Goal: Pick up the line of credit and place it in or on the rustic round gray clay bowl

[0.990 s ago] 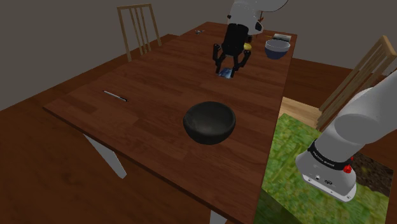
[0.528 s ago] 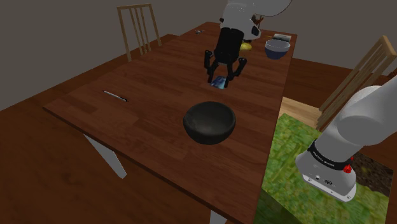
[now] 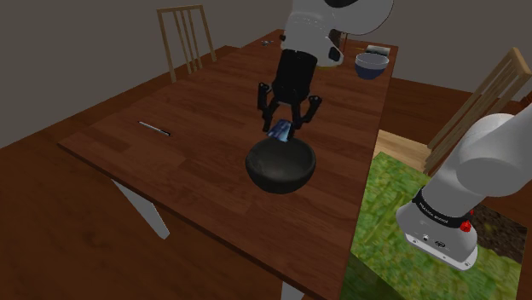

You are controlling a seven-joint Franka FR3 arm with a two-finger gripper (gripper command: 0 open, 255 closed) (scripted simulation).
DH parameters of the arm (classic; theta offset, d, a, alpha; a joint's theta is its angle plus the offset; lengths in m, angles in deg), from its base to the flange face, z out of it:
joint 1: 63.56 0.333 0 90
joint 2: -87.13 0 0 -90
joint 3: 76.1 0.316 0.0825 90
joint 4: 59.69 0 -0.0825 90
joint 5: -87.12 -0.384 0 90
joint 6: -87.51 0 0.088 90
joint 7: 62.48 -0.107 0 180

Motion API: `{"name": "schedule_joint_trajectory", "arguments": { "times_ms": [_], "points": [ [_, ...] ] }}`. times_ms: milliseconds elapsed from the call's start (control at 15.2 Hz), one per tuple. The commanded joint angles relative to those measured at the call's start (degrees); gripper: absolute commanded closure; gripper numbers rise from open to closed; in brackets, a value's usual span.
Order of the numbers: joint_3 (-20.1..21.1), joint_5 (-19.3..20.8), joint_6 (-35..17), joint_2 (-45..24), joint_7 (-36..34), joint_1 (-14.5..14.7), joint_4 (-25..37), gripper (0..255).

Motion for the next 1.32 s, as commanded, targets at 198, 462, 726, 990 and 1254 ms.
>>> {"name": "schedule_joint_trajectory", "arguments": {
  "times_ms": [198,462,726,990,1254],
  "points": [
    [0.99,-0.99,-3.49,-1.19,1.48,0.37,-2.44,255],
    [1.56,-1.77,-6.21,-2.29,3.08,0.56,-4.41,255],
    [2.13,-2.60,-8.99,-3.64,4.71,0.77,-6.20,255],
    [2.51,-3.17,-10.85,-4.65,5.81,0.91,-7.28,255],
    [2.51,-3.17,-10.85,-4.66,5.82,0.91,-7.28,255]
  ]
}}
